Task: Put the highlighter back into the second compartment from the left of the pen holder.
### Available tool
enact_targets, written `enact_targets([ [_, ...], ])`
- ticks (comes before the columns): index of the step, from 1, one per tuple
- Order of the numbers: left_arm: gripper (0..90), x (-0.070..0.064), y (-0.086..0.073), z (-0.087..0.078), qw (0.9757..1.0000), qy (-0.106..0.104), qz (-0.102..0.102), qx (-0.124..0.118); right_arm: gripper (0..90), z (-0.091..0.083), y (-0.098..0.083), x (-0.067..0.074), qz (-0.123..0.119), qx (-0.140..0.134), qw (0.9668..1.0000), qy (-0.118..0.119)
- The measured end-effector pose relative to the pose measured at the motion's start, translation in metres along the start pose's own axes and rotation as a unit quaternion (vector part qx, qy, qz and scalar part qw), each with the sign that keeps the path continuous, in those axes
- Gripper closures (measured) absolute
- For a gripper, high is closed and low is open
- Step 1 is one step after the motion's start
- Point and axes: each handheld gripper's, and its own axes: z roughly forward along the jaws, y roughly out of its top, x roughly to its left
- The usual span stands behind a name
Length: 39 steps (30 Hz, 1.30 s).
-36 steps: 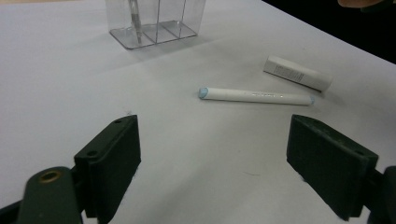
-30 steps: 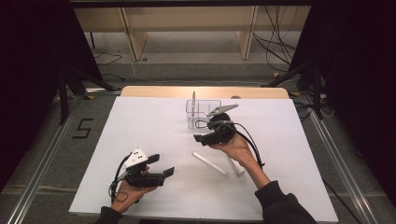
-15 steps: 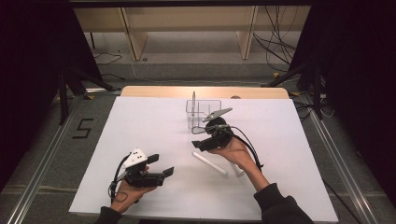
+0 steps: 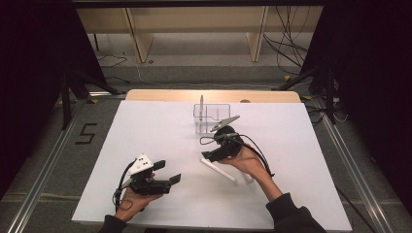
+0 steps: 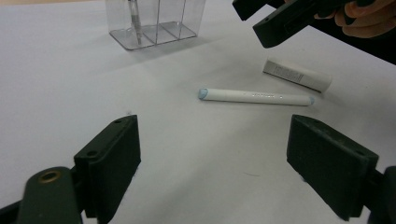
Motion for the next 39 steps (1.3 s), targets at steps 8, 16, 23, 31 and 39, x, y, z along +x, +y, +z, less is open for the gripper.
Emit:
enact_targets([
  [8, 17.1, -0.001, 0.0, 0.0, 1.0, 0.001, 0.003, 0.002, 26.7, 0.003, -0.003, 0.002, -0.004, 0.024, 0.9997, -0.001],
  [16, 17.1, -0.001, -0.001, -0.001, 1.0, 0.002, 0.005, 0.001, 30.3, 0.007, -0.006, 0.003, -0.008, 0.049, 0.9988, 0.001],
  [23, 17.1, -0.002, 0.0, 0.0, 1.0, 0.001, 0.009, 0.003, 34.8, 0.013, -0.011, 0.003, -0.017, 0.067, 0.9976, -0.002],
  [31, 17.1, -0.001, -0.001, 0.0, 1.0, 0.0, 0.006, 0.001, 39.0, 0.02, -0.015, 0.005, -0.013, 0.085, 0.9963, 0.005],
  [39, 17.0, -0.001, -0.001, 0.0, 1.0, 0.001, 0.008, 0.001, 44.2, 0.026, -0.019, 0.006, -0.01, 0.105, 0.9944, 0.009],
])
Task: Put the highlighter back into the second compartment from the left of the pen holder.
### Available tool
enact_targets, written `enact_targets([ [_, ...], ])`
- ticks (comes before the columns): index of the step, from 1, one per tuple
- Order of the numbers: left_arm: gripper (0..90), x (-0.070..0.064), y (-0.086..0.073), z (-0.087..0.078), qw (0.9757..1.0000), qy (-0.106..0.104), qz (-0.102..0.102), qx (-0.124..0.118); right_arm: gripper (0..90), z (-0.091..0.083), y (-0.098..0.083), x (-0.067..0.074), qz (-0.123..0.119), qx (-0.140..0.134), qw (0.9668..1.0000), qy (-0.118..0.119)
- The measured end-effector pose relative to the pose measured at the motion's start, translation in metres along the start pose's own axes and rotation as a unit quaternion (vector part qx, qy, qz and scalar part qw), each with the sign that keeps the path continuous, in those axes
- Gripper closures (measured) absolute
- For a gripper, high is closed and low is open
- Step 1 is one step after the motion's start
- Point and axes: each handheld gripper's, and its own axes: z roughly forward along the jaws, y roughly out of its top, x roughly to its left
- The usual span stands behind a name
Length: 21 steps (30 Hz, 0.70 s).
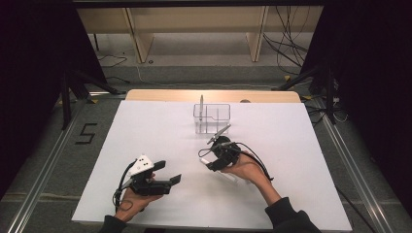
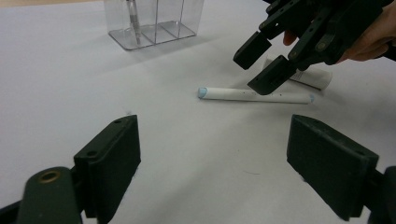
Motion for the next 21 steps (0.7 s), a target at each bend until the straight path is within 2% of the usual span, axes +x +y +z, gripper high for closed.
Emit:
enact_targets([
  [6, 17.0, 0.0, 0.0, 0.001, 1.0, 0.0, 0.001, 0.002, 50.3, 0.005, -0.002, -0.001, 0.0, 0.022, 0.9998, 0.002],
  [9, 17.0, -0.001, 0.0, 0.001, 1.0, 0.0, 0.0, 0.001, 53.4, 0.004, -0.003, -0.001, 0.004, 0.02, 0.9998, 0.005],
  [12, 17.0, -0.001, 0.0, 0.001, 1.0, 0.0, 0.0, 0.001, 55.1, 0.006, -0.003, 0.0, -0.004, 0.027, 0.9996, 0.005],
  [21, 16.9, -0.001, 0.0, 0.001, 1.0, -0.001, 0.0, 0.0, 64.0, 0.013, -0.002, 0.001, -0.006, 0.048, 0.9988, 0.006],
])
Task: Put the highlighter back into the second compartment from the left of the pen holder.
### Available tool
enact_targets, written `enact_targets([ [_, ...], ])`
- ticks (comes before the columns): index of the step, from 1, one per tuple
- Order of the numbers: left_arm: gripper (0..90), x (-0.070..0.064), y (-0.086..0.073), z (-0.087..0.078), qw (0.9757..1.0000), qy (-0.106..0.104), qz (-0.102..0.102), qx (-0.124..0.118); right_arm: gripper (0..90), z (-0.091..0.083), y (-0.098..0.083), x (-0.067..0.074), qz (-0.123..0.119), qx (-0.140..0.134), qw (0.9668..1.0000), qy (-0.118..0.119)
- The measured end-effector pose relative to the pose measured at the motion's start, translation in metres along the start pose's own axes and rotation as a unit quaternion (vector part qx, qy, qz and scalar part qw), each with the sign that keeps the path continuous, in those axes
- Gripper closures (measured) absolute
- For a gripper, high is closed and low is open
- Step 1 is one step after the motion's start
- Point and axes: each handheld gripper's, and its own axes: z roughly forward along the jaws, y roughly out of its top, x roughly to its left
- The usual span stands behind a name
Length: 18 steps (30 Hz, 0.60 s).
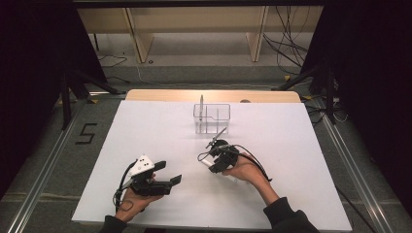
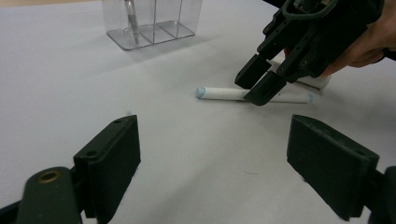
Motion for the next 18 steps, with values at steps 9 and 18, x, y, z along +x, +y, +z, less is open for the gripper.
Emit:
enact_targets([
  [9, 16.2, -0.0004, -0.0001, -0.0001, 1.0, 0.002, 0.001, 0.003, 74.6, 0.0037, 0.0018, 0.0018, -0.002, 0.009, 0.9998, -0.019],
  [18, 16.1, -0.0002, -0.0005, 0.0013, 1.0, 0.002, 0.001, 0.006, 78.7, 0.0038, 0.0047, 0.0065, -0.011, 0.022, 0.9989, -0.04],
])
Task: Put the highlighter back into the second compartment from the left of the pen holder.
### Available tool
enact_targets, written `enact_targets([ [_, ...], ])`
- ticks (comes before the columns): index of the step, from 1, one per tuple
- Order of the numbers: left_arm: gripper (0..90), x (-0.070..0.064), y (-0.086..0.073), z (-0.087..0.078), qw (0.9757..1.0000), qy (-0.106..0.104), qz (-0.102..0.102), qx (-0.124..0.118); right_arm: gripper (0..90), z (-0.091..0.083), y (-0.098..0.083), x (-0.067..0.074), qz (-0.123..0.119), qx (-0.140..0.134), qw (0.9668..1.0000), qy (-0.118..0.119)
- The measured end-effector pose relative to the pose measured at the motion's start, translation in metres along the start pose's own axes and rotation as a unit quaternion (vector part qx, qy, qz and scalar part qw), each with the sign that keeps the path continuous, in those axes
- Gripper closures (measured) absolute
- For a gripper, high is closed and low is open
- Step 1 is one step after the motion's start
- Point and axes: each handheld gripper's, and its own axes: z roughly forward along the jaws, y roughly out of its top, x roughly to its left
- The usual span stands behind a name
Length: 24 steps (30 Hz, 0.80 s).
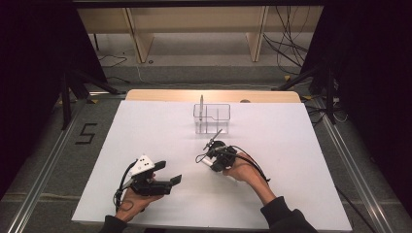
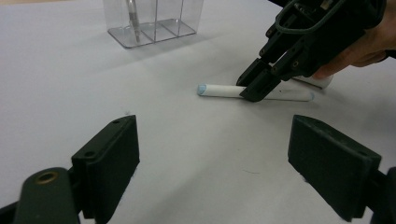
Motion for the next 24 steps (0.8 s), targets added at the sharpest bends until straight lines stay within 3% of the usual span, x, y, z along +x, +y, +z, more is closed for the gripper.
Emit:
enact_targets([
  [5, 15.9, 0.0, 0.0, -0.001, 1.0, 0.0, 0.001, -0.001, 79.0, -0.001, 0.0, 0.0, -0.001, 0.002, 1.0, -0.002],
  [8, 15.9, 0.0, 0.0, -0.001, 1.0, 0.0, 0.001, 0.0, 79.1, -0.004, -0.001, 0.0, 0.011, -0.008, 0.9999, 0.001],
  [16, 15.9, 0.001, 0.0, 0.0, 1.0, 0.0, 0.0, 0.001, 79.2, -0.013, -0.004, -0.004, 0.006, -0.025, 0.9996, 0.011],
  [24, 15.9, 0.0, 0.0, 0.0, 1.0, 0.001, 0.002, 0.002, 79.2, -0.019, -0.005, -0.005, 0.019, -0.054, 0.998, 0.028],
])
